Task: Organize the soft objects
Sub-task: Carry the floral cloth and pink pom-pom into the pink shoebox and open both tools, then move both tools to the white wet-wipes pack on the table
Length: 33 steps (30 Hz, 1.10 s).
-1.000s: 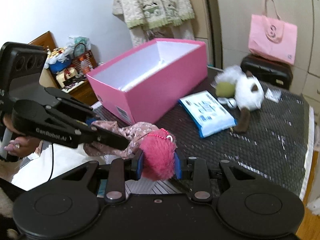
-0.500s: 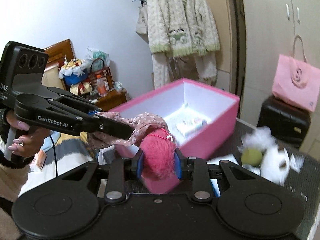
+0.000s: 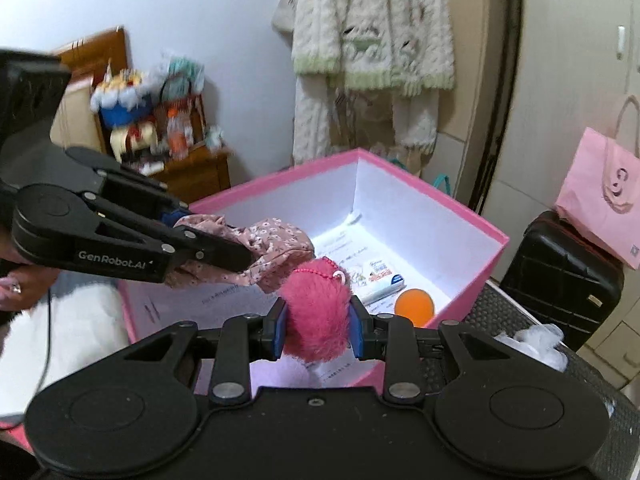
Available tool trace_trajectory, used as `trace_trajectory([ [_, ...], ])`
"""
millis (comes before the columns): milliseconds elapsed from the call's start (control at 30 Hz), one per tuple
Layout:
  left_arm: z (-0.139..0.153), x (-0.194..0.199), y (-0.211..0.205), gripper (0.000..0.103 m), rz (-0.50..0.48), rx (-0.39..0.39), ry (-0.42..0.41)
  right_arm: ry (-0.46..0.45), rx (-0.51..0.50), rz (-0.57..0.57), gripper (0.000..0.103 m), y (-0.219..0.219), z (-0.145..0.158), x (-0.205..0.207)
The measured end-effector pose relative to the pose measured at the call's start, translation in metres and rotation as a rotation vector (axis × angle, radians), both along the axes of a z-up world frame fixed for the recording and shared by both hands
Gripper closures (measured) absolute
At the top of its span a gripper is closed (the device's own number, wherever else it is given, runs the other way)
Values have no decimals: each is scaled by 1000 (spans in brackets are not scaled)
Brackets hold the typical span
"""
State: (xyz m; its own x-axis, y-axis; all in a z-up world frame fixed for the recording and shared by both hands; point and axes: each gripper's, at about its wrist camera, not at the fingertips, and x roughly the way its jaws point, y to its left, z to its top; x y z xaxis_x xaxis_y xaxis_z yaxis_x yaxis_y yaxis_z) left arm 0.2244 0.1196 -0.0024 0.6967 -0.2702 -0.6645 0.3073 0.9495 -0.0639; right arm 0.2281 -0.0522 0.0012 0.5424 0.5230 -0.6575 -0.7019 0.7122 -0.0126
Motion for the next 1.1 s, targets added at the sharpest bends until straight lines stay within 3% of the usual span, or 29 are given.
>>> trace_trajectory([
  [333, -14, 9, -12, 84, -48, 95, 51, 20, -110, 43, 65, 19, -17, 21],
  [467, -12, 7, -18, 52, -17, 145, 26, 4, -140, 15, 57, 20, -17, 20],
  [533, -7, 1, -17, 50, -13, 151, 2, 6, -135, 17, 54, 18, -14, 16],
  [600, -1, -6, -17, 36, -17, 147, -22, -16, -131, 5, 47, 12, -8, 8],
  [667, 7, -15, -16, 30, -20, 166, -63, -31, -124, -4, 46, 8, -2, 2],
  [800, 27, -36, -13, 21, -19, 177, -133, -32, -85, -12, 44, -7, 14, -16],
  [1000, 47, -60, -12, 18, -62, 137, -146, -41, -60, -4, 40, -21, 32, -47],
  [1100, 48, -72, -19, 17, -90, 159, -162, -31, -25, 11, 40, -29, 40, -62],
])
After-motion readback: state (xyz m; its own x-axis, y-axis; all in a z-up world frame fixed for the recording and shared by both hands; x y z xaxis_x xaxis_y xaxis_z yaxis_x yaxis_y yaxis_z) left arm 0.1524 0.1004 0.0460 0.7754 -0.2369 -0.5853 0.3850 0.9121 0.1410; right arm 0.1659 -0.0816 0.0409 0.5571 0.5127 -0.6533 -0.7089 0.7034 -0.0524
